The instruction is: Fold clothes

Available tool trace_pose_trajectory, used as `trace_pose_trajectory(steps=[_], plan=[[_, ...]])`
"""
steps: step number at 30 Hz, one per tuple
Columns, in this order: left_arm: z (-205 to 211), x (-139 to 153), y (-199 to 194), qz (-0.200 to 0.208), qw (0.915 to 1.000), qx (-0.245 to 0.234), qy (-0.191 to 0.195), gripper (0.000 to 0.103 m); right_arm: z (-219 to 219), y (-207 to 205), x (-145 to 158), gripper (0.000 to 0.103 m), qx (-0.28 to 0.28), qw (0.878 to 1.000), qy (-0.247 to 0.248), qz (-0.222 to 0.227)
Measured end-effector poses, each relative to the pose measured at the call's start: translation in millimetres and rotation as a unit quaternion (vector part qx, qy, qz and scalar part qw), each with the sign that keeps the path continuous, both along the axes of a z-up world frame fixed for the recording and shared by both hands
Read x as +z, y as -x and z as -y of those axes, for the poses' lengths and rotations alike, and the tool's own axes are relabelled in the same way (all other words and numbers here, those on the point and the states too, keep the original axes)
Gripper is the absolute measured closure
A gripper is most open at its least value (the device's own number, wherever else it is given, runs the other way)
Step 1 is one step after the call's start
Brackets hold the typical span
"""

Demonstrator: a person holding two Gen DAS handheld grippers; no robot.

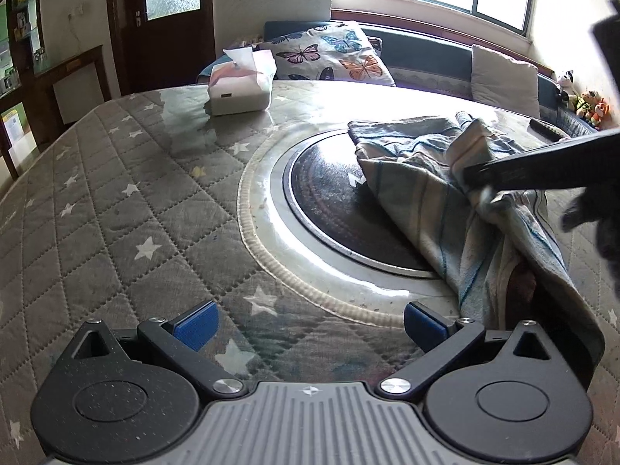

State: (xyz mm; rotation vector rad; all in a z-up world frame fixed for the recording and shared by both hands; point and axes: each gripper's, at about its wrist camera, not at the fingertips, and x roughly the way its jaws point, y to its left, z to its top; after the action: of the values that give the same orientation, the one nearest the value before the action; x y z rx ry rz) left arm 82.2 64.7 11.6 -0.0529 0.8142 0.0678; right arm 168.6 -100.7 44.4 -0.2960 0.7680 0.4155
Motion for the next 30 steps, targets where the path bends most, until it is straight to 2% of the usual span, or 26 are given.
trace_pose_trajectory(steps=[7, 15, 20, 25, 27, 30], plan=[[12.5, 7.9, -4.4, 0.011, 0.9998, -0.008, -0.012, 0.000, 62.7, 16.9, 27.8, 0.098, -0.052, 0.996, -0.058, 0.030], [36.5, 22.0, -16.0, 0.030, 0.9987, -0.037, -0.019, 0.001, 151.8, 45.9, 43.9, 0.098, -0.134, 0.985, -0.091, 0.058], [56.9, 32.0, -27.8, 0.044, 0.9961, -0.072, -0.026, 0.006, 199.0, 69.7, 35.1, 0.098, -0.185, 0.977, -0.087, 0.057], [85.7, 40.4, -48.1, 0.050, 0.9915, -0.116, -0.032, 0.008, 236.0, 83.9, 5.2, 0.097, -0.236, 0.968, -0.080, 0.012], [99.3, 41.5, -57.5, 0.052, 0.9890, -0.132, -0.041, 0.008, 245.9, 87.7, -6.6, 0.093, -0.252, 0.965, -0.078, -0.004], [119.6, 43.1, -73.2, 0.056, 0.9844, -0.157, -0.058, 0.008, 256.7, 92.7, -12.1, 0.092, -0.265, 0.961, -0.082, -0.004]])
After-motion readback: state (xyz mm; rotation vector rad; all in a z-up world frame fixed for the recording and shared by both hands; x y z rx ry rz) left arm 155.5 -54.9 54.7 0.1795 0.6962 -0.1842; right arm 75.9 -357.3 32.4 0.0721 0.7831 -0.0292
